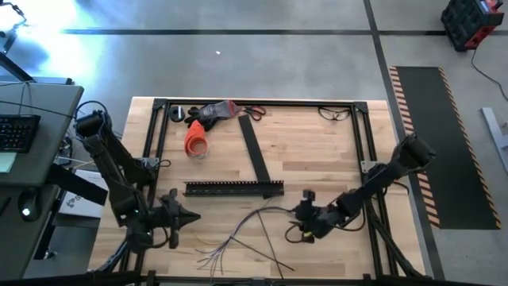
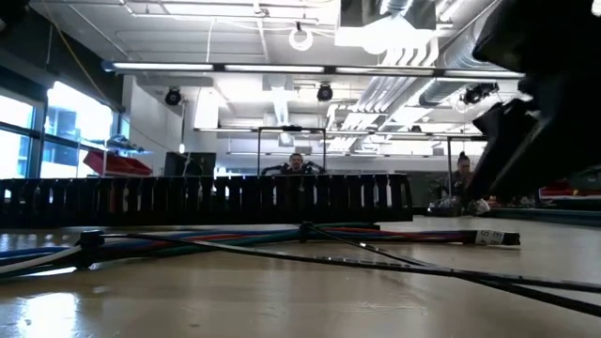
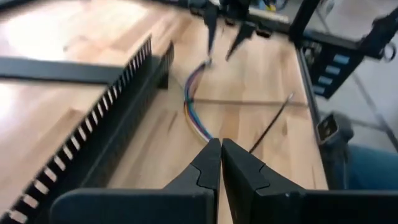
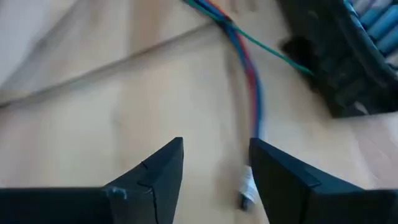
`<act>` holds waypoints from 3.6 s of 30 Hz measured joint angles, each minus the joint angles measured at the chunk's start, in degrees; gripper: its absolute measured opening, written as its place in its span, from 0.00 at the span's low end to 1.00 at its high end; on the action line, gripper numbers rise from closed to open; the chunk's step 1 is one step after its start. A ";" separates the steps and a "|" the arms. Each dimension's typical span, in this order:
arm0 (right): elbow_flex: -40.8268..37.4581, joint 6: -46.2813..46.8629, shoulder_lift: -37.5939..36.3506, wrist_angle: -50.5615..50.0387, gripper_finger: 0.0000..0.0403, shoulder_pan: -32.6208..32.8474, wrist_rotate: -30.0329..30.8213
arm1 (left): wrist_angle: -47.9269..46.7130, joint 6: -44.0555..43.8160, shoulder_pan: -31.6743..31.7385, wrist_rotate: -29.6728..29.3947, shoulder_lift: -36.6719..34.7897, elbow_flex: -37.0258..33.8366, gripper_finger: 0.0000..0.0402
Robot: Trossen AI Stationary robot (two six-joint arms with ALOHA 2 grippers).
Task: Ziptie cables
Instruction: Put the zip-tied cables in the cable duct
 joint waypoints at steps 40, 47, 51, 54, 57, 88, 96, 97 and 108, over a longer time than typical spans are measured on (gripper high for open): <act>23.28 -10.02 11.57 -15.89 0.01 -1.34 -19.28 | 17.98 8.01 11.66 11.55 11.65 0.02 0.00; 23.30 -9.73 16.19 -15.09 0.01 -1.27 -20.52 | 24.87 15.82 20.29 13.46 19.36 0.02 0.00; 23.28 -9.86 17.33 -14.62 0.00 -1.27 -20.40 | 27.07 17.17 26.12 15.65 23.17 0.02 0.00; 23.32 -9.94 17.42 -13.83 0.00 -1.27 -19.51 | 29.47 18.73 29.87 18.54 26.37 0.02 0.00; 23.32 -10.35 17.40 -12.08 0.00 -1.27 -19.25 | 34.78 22.61 32.75 20.85 29.94 0.02 0.00; 29.93 -11.03 17.26 -11.16 0.00 4.36 -16.34 | 62.16 33.72 39.01 26.10 39.39 0.09 0.00; 27.58 -3.07 17.22 -17.84 0.10 4.39 -12.20 | 62.35 39.75 36.99 25.72 35.43 0.15 0.00; 27.56 -2.09 17.22 -19.73 0.13 4.28 -11.85 | 62.03 40.29 36.63 25.74 34.46 0.15 0.00; 28.04 -16.18 18.15 -10.21 0.60 1.53 -4.61 | 49.11 40.71 30.48 23.90 23.81 0.20 0.00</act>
